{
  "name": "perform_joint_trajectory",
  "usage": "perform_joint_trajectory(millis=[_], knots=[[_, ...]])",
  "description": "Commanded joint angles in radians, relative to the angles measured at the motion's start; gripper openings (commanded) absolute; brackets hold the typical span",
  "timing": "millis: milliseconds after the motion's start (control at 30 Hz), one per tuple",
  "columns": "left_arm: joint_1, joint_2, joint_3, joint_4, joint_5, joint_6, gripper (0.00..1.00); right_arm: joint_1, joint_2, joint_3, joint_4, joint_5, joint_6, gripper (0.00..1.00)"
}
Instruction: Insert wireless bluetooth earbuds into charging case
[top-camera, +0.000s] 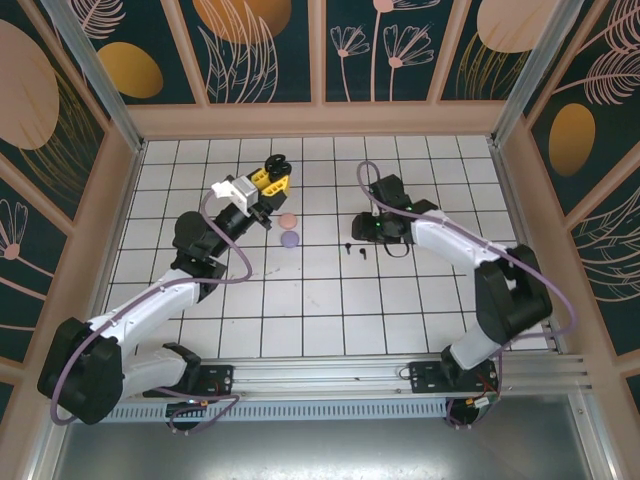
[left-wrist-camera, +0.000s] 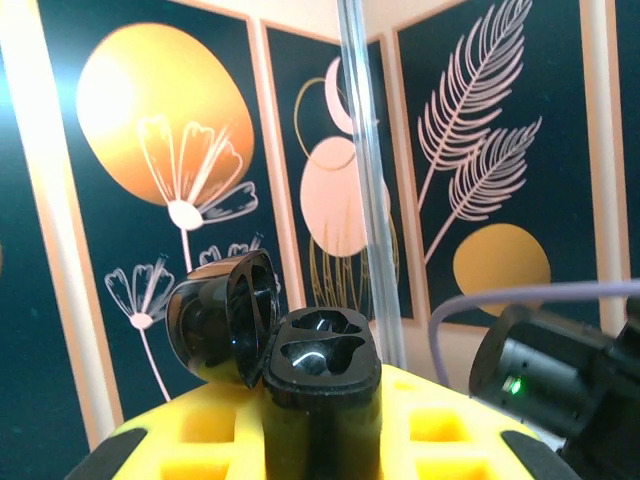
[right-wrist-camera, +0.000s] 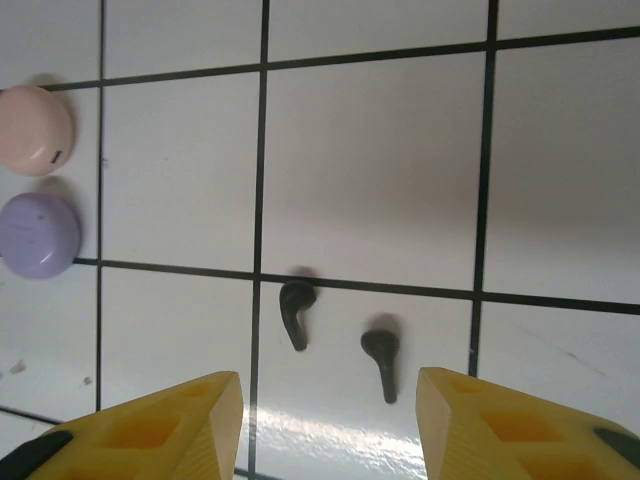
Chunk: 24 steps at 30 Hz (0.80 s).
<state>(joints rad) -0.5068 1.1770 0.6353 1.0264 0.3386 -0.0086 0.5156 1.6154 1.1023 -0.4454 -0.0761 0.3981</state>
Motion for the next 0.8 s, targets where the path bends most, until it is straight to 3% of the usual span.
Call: perform_joint_trajectory(millis=[0,367,767], knots=[[-0.002,-0.017,-0.022,0.14,-0.085,-0.037,0.0,0.026,0.08,0.098,-0.084,0.087,0.042,0.49],[-0.002,-0.02,-0.031,0.092,-0.096,-0.053,0.0,0.134,0.313,0.292,-0.214,0.248,0.063,0.48],[-0.004,-0.046,-0.06,0.076,-0.087,-0.021,0.0,0.161,0.381,0.317,-0.207,0.236,0.074,0.39]])
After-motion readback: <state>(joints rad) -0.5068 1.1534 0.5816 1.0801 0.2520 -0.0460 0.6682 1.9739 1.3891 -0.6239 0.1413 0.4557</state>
